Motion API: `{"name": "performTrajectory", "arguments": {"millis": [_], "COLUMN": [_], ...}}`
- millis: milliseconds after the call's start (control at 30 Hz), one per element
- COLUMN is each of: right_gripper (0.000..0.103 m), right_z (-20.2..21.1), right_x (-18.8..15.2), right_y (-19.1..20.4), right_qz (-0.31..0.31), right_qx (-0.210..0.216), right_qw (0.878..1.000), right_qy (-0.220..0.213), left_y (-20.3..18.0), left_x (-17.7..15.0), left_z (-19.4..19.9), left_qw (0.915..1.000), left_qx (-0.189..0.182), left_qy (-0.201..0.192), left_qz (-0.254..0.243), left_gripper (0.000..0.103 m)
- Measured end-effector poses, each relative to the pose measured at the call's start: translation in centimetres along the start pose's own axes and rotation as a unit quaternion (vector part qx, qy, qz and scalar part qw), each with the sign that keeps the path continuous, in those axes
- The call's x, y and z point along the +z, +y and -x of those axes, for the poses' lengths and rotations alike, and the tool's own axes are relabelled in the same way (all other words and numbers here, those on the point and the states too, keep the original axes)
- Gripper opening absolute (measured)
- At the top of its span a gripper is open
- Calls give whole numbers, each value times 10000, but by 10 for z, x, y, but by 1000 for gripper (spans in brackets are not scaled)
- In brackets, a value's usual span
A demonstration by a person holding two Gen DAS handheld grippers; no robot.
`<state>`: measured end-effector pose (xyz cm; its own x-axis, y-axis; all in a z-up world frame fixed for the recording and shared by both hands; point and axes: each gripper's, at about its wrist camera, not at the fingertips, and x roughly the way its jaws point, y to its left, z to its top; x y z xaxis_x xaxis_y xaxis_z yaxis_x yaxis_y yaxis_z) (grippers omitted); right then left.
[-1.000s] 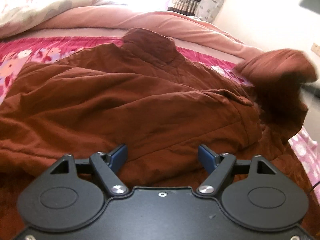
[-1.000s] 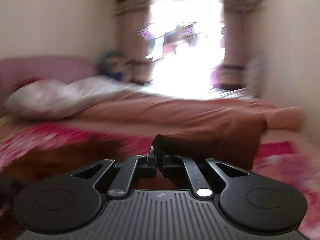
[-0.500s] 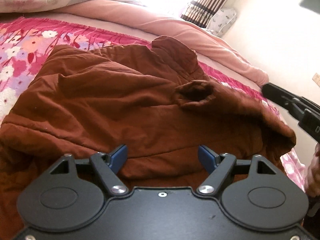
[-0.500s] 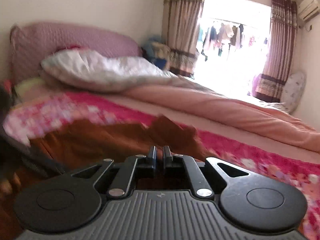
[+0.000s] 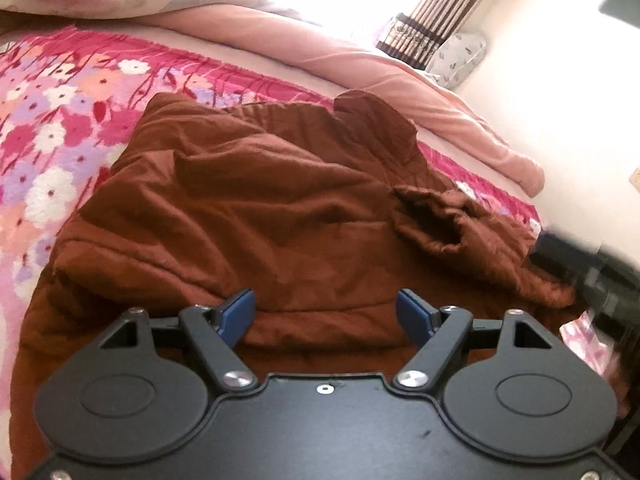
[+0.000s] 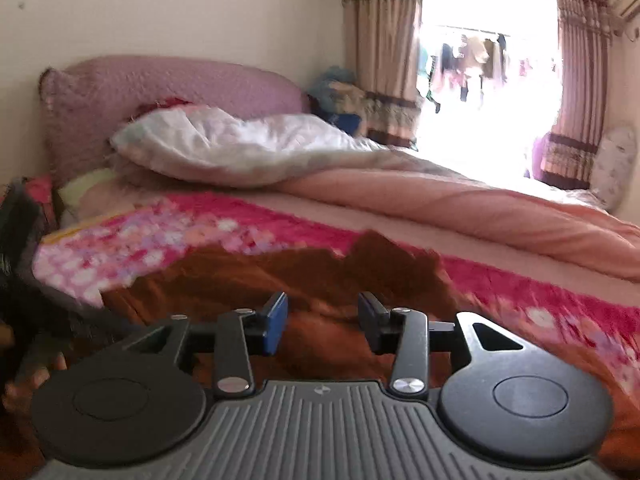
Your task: Fold large clothes
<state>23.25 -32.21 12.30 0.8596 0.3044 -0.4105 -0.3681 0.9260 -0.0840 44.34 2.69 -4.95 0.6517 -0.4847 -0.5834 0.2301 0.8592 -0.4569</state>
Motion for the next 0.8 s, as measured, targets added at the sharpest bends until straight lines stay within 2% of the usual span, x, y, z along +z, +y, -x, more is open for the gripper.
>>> {"name": "performTrajectory", "arguments": {"millis": [100,167,233,367,400,433,533,667,800], "right_gripper": [49,49,50,50,46,33,17,13,12], "right_z": [-7,-14,-23,-44,-51,-55,-60,-48,-29], "right_x": [-15,-20,-21,-21,-20,-21,-21,-10,18], "right_y": [9,19,29,36,35,35,34,39,57], "right_qz": [222,610,1031,1450,1479,1485,1381,1226,1176], "right_qx": [10,-132,-410,-608,-622,-592,-608,-776,-590], "right_qw": [9993,9971,9928,9861,9852,9850,9867,9893,9902], "right_qy": [293,434,445,531,597,649,607,162,-475], "left_y": [-7,-10,-6,3,3,3,5,11,20], "left_x": [9,13,13,5,3,1,1,5,7], "left_z": [-2,-4,-7,-11,-10,-11,-11,-4,-2], "left_qw": [9988,9955,9936,9933,9930,9922,9923,9957,9975], "left_qx": [353,772,960,918,906,910,873,691,487], "left_qy": [-37,-12,119,271,278,282,266,141,149], "left_qz": [-340,-551,-578,-647,-710,-802,-838,-603,-482], "left_gripper": [79,79,79,79,79,79,79,79,79]}}
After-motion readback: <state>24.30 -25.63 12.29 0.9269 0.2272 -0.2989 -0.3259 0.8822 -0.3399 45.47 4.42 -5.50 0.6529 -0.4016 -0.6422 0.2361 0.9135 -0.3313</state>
